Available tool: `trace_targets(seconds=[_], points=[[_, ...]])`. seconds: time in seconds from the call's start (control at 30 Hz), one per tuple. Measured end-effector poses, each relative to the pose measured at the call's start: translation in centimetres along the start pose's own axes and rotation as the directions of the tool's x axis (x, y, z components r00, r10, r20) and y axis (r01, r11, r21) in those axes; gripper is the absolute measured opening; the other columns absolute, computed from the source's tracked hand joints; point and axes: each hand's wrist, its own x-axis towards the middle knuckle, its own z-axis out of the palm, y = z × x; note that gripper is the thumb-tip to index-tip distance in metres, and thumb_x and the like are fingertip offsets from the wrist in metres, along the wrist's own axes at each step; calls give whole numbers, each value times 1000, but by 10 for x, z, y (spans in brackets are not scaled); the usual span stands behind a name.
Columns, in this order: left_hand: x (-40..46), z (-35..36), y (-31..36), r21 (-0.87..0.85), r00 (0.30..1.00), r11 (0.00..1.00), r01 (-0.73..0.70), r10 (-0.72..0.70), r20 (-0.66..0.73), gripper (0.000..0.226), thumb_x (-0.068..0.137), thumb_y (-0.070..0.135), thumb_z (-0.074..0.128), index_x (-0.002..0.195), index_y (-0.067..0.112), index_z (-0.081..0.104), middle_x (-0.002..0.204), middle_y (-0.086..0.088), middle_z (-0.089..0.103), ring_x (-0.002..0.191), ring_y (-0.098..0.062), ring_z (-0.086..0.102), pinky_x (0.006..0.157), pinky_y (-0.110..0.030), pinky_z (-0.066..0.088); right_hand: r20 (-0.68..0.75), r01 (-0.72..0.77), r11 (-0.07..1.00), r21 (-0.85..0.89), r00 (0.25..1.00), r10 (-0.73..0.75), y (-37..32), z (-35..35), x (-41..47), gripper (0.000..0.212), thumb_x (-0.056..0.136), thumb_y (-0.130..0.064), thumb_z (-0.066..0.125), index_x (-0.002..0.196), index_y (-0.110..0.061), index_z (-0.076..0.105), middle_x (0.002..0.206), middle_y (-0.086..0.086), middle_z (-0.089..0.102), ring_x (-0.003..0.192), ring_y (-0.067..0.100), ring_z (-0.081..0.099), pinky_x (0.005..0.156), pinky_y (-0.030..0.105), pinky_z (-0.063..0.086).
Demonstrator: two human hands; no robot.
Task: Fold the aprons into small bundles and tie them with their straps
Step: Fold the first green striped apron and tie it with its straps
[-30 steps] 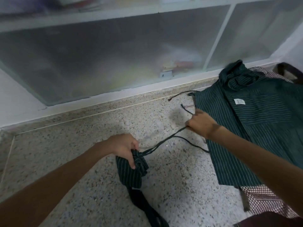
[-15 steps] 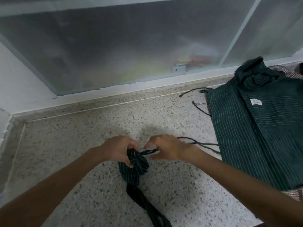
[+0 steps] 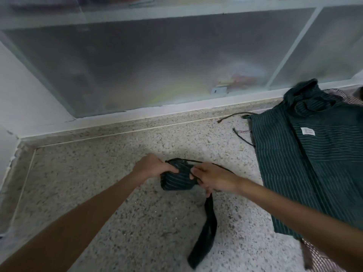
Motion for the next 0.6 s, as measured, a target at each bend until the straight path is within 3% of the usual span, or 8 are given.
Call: trace_targets(seconds=[0.1, 0.17, 0.23, 0.33, 0.47, 0.6], points=[[0, 0, 13, -254, 999, 966, 44, -36, 34, 34, 68, 42, 78, 84, 16, 62, 87, 2, 64, 74, -11, 61, 57, -22, 42, -81, 11, 947, 320, 997, 16, 15, 14, -32, 33, 102, -32, 34, 80, -16, 52, 55, -5, 34, 38, 3, 31, 42, 18, 31], [-3, -2, 21, -404, 996, 911, 80, -60, 62, 37, 76, 37, 74, 103, 15, 61, 103, -1, 64, 80, -10, 60, 73, -26, 46, -28, 7, 868, 497, 1000, 8, 32, 29, -48, 33, 101, -36, 35, 80, -17, 51, 53, -6, 27, 42, 6, 24, 42, 17, 24], [-4, -6, 26, -473, 993, 874, 107, -70, 95, 39, 78, 36, 72, 109, 16, 59, 104, -1, 62, 90, -13, 60, 85, -29, 47, 81, -14, 791, 611, 996, -45, 52, 45, -56, 32, 101, -36, 36, 81, -18, 52, 54, -5, 25, 46, 8, 21, 47, 19, 21], [-5, -23, 30, -509, 978, 841, 182, -103, 180, 38, 77, 40, 71, 104, 15, 60, 102, 0, 63, 93, -13, 60, 87, -30, 48, 182, -64, 672, 738, 977, -107, 79, 60, -59, 28, 100, -33, 37, 84, -17, 53, 55, -6, 28, 48, 9, 24, 54, 21, 25], [-11, -41, 33, -497, 915, 828, 261, -48, 400, 46, 73, 42, 71, 107, 13, 62, 105, -2, 67, 98, -14, 60, 91, -36, 47, 208, -133, 446, 885, 970, -122, 113, 75, -56, 23, 96, -29, 48, 94, -15, 66, 63, -6, 48, 59, 9, 46, 67, 23, 41], [-24, -48, 33, -351, 813, 925, 142, 94, 575, 83, 35, 45, 92, 109, 20, 66, 114, -5, 67, 106, -21, 62, 89, -40, 48, 165, -123, 516, 848, 986, -37, 126, 70, -47, 29, 80, -36, 67, 97, -13, 68, 79, -4, 63, 73, 9, 59, 76, 21, 47]])
